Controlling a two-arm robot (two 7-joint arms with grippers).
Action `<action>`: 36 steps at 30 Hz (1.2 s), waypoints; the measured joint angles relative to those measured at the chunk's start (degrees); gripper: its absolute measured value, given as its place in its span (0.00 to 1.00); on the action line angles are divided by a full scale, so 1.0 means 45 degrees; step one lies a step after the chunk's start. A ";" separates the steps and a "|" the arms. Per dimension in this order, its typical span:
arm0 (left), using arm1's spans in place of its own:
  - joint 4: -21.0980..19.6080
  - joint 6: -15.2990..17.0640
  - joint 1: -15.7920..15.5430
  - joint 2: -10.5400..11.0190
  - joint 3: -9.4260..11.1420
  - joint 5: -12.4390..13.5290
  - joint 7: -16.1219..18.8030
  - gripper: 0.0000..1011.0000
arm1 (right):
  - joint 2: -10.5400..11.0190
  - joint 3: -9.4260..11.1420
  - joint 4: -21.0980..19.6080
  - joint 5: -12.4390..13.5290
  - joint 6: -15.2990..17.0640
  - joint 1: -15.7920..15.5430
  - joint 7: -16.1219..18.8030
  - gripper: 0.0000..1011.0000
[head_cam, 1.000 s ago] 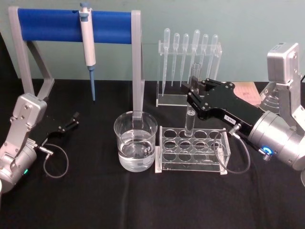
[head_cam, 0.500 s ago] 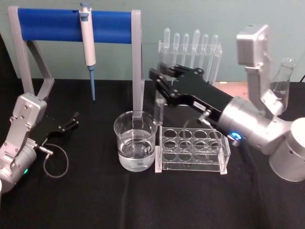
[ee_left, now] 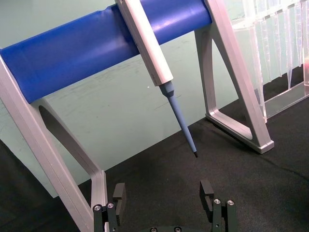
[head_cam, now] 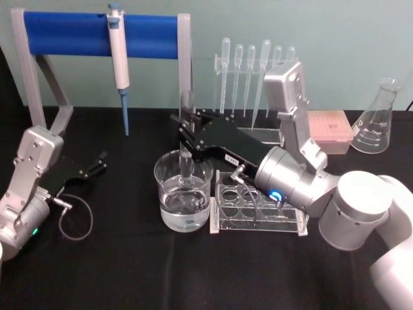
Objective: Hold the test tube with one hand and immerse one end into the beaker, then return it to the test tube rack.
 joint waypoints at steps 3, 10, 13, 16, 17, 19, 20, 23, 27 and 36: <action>0.0000 0.0000 0.0001 0.0001 0.0000 0.0000 0.0000 0.99 | -0.0164 -0.0120 0.0518 -0.0248 -0.0374 -0.0091 0.0024 0.22; 0.0000 0.0001 0.0001 0.0001 0.0000 0.0000 0.0000 0.99 | -0.0432 -0.0173 0.1371 -0.0677 -0.1036 -0.0455 0.0048 0.22; 0.0000 0.0001 0.0001 0.0001 0.0000 0.0000 0.0000 0.99 | -0.0500 -0.0108 0.1481 -0.0776 -0.1129 -0.0579 0.0085 0.22; 0.0000 0.0000 0.0001 0.0001 0.0000 0.0000 0.0000 0.99 | -0.0534 -0.0033 0.1466 -0.0859 -0.1139 -0.0675 0.0103 0.22; 0.0000 0.0000 0.0001 0.0001 -0.0001 0.0001 0.0000 0.99 | -0.0540 -0.0016 0.1443 -0.0884 -0.1140 -0.0693 0.0108 0.22; 0.0000 0.0000 0.0000 0.0000 0.0000 0.0000 0.0000 0.99 | -0.0555 0.0032 0.1374 -0.0945 -0.1138 -0.0746 0.0122 0.22; 0.0000 0.0000 0.0001 0.0000 0.0000 0.0000 0.0000 0.99 | -0.0558 0.0044 0.1360 -0.0966 -0.1138 -0.0760 0.0129 0.22; 0.0000 0.0000 0.0001 0.0000 0.0000 0.0000 0.0000 0.99 | -0.0563 0.0077 0.1332 -0.1028 -0.1122 -0.0784 0.0198 0.22; 0.0000 0.0000 0.0001 0.0001 0.0000 0.0000 0.0000 0.99 | -0.0564 0.0087 0.1329 -0.1042 -0.1111 -0.0793 0.0213 0.22; 0.0000 0.0000 0.0001 0.0001 -0.0001 0.0000 0.0000 0.99 | -0.0564 0.0081 0.1329 -0.1040 -0.1110 -0.0794 0.0203 0.22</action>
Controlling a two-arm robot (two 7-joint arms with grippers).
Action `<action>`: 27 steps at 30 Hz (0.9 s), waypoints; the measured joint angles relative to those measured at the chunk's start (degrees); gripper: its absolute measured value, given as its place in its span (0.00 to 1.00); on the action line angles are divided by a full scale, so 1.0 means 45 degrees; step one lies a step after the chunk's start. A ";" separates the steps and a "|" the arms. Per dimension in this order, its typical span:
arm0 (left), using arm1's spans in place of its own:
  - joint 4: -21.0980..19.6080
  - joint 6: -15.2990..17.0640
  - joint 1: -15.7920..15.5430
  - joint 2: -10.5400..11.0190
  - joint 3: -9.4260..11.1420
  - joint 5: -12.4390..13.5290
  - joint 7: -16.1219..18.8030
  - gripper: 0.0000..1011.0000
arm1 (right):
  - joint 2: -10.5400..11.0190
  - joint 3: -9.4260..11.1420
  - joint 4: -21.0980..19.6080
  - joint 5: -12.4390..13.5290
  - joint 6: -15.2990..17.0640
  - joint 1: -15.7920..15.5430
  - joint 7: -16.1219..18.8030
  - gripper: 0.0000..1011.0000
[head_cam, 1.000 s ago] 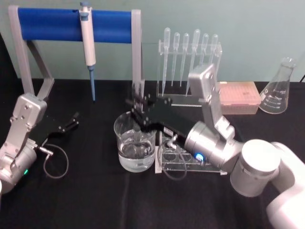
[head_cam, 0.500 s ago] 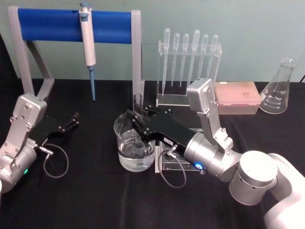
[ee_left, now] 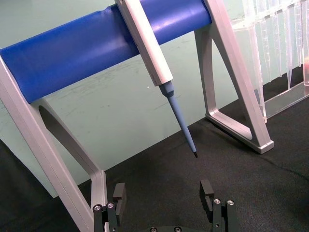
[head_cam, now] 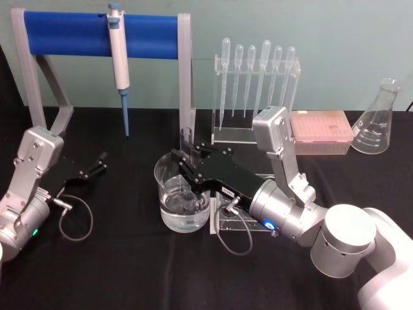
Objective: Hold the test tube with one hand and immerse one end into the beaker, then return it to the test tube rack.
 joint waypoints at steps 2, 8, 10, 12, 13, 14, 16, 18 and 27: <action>-0.0001 0.0000 -0.0001 0.0000 0.0000 0.0000 0.0000 0.99 | 0.0000 -0.0003 0.0000 0.0001 0.0000 0.0000 0.0000 0.22; 0.0000 0.0000 0.0000 0.0000 0.0000 0.0000 0.0000 0.99 | 0.0000 -0.0004 0.0003 0.0003 0.0000 0.0000 -0.0002 0.22; 0.0000 0.0000 0.0000 0.0000 0.0001 0.0000 0.0000 0.99 | 0.0000 -0.0005 0.0005 0.0004 0.0000 0.0000 -0.0008 0.22; 0.0000 0.0000 -0.0001 0.0000 0.0001 0.0000 0.0000 0.99 | 0.0000 -0.0005 0.0005 0.0005 0.0000 0.0001 -0.0008 0.22; 0.0000 0.0000 0.0000 0.0000 0.0001 0.0000 0.0000 0.99 | 0.0000 -0.0005 0.0005 0.0006 -0.0001 0.0000 -0.0010 0.22; 0.0000 0.0000 -0.0001 0.0000 0.0000 0.0000 0.0000 0.99 | 0.0000 -0.0005 0.0006 0.0006 -0.0001 0.0000 -0.0011 0.22; 0.0000 0.0000 -0.0001 0.0000 0.0000 0.0000 0.0000 0.99 | 0.0000 -0.0005 0.0006 0.0008 -0.0001 0.0001 -0.0013 0.22; 0.0000 0.0000 -0.0001 -0.0001 0.0001 0.0000 0.0000 0.99 | 0.0000 -0.0005 0.0006 0.0009 -0.0001 0.0001 -0.0015 0.22; 0.0000 0.0000 -0.0001 0.0000 0.0001 0.0000 0.0000 0.99 | 0.0000 -0.0005 0.0006 0.0020 -0.0001 0.0002 -0.0031 0.22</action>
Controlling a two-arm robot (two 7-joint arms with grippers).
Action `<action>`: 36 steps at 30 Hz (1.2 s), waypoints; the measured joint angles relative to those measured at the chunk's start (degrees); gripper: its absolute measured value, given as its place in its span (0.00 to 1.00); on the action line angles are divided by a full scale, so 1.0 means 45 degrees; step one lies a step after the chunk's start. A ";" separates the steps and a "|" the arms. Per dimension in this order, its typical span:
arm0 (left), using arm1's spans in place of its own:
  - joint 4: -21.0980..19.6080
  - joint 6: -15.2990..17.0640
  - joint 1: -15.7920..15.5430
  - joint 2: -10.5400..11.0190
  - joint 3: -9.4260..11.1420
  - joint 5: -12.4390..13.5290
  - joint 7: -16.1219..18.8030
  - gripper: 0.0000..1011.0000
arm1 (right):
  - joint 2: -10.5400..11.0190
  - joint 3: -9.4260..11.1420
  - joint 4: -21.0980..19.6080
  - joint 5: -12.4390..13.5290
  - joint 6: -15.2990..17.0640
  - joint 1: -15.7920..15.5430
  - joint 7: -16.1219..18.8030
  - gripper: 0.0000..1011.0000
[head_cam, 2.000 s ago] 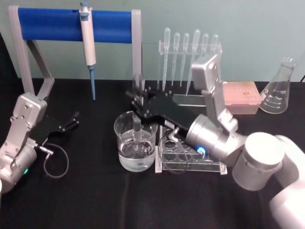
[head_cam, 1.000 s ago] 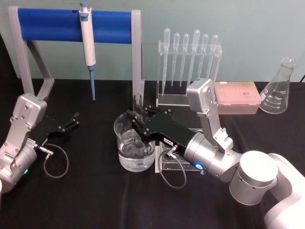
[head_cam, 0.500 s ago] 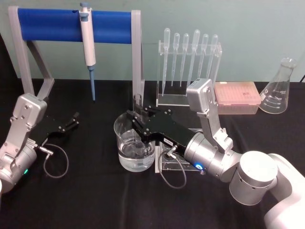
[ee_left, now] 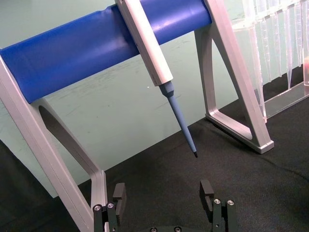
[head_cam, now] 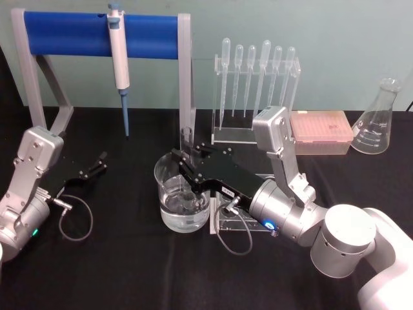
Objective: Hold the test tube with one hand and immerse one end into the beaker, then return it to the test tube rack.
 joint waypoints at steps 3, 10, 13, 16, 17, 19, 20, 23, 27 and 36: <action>0.0000 0.0000 0.0000 0.0000 -0.0001 0.0000 0.0000 0.99 | 0.0001 0.0000 0.0000 0.0001 0.0001 -0.0001 0.0000 0.22; 0.0000 0.0000 0.0001 -0.0001 0.0000 0.0000 0.0000 0.99 | 0.0000 0.0000 0.0000 0.0001 0.0000 -0.0001 0.0001 0.22; 0.0000 0.0000 0.0001 0.0000 0.0000 0.0000 0.0000 0.99 | 0.0000 0.0000 0.0000 0.0001 0.0000 -0.0001 0.0002 0.22; 0.0001 0.0000 0.0001 0.0000 0.0000 0.0000 0.0000 0.99 | 0.0000 0.0000 0.0001 0.0001 0.0000 -0.0001 0.0003 0.22; 0.0000 0.0000 0.0000 0.0000 0.0000 0.0001 0.0000 0.99 | 0.0000 0.0000 0.0000 0.0001 0.0000 -0.0001 0.0002 0.22; 0.0000 0.0000 0.0000 0.0000 0.0000 0.0000 0.0000 0.99 | 0.0001 0.0000 0.0000 0.0001 0.0000 -0.0001 0.0002 0.22; 0.0000 0.0000 0.0001 0.0000 0.0000 0.0000 0.0000 0.99 | 0.0000 0.0000 0.0001 0.0001 0.0001 -0.0001 0.0002 0.22; 0.0000 0.0000 0.0000 0.0000 0.0000 -0.0001 0.0000 0.99 | 0.0000 0.0000 0.0000 0.0001 0.0000 -0.0001 0.0002 0.22; 0.0000 0.0000 0.0000 -0.0001 0.0000 0.0000 0.0000 0.99 | 0.0000 0.0000 0.0000 0.0001 0.0000 -0.0001 0.0002 0.22; 0.0000 0.0000 0.0001 0.0000 0.0000 0.0000 0.0000 0.99 | 0.0000 0.0001 0.0000 0.0000 0.0000 -0.0001 0.0001 0.22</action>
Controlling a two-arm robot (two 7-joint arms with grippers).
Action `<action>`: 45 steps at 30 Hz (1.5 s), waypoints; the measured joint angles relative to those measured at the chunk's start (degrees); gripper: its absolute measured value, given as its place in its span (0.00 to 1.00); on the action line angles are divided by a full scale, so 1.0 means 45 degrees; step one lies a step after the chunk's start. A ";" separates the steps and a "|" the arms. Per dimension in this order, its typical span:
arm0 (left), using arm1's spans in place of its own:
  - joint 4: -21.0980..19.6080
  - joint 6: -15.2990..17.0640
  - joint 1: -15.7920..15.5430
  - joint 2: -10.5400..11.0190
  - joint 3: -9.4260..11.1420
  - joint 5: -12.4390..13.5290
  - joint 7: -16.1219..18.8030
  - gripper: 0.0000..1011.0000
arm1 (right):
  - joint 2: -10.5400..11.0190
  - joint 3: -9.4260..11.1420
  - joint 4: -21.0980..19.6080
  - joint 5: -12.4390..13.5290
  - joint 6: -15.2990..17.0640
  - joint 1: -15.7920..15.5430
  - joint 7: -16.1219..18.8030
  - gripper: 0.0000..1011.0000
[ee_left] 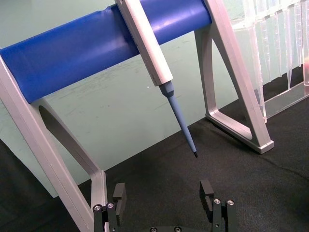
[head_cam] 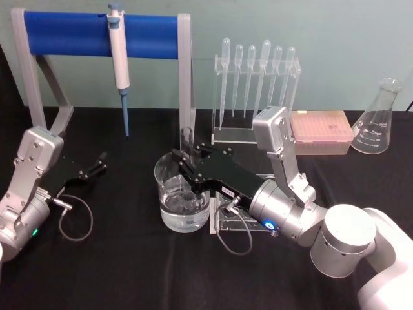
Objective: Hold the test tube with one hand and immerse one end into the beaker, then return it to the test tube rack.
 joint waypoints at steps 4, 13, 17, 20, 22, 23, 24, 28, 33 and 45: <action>0.0000 0.0000 0.0000 0.0000 0.0000 0.0001 0.0000 0.99 | 0.0000 0.0000 0.0000 0.0000 0.0000 0.0000 0.0000 0.22; 0.0000 0.0000 0.0000 0.0000 0.0000 0.0000 0.0000 0.99 | 0.0000 0.0000 0.0000 0.0000 0.0000 0.0000 0.0000 0.22; 0.0000 0.0000 0.0000 0.0000 0.0000 0.0000 0.0000 0.99 | 0.0000 0.0000 0.0000 0.0000 0.0000 0.0000 0.0000 0.22; 0.0000 0.0000 0.0000 0.0000 0.0000 0.0000 0.0000 0.99 | 0.0000 0.0000 0.0000 0.0000 0.0000 0.0000 0.0000 0.22; 0.0000 0.0000 0.0000 0.0000 0.0000 0.0001 0.0000 0.99 | 0.0000 0.0000 0.0000 0.0000 0.0000 0.0000 0.0000 0.22; 0.0000 0.0000 0.0000 0.0001 0.0000 0.0001 0.0000 0.99 | 0.0000 0.0000 0.0000 0.0000 0.0000 0.0000 0.0000 0.22; 0.0000 0.0000 0.0000 0.0000 0.0000 0.0001 0.0000 0.99 | 0.0000 0.0000 0.0000 0.0000 0.0000 0.0000 0.0000 0.22; 0.0000 0.0000 0.0000 0.0000 0.0000 0.0001 0.0000 0.99 | 0.0000 0.0000 -0.0001 0.0000 0.0000 0.0000 0.0000 0.22; 0.0000 0.0000 -0.0001 0.0000 0.0000 0.0000 0.0000 0.99 | 0.0000 0.0000 0.0000 0.0000 0.0000 0.0000 0.0000 0.22; 0.0000 0.0000 0.0000 0.0000 0.0000 0.0000 0.0000 0.99 | 0.0000 0.0000 0.0000 0.0000 0.0000 0.0000 0.0000 0.22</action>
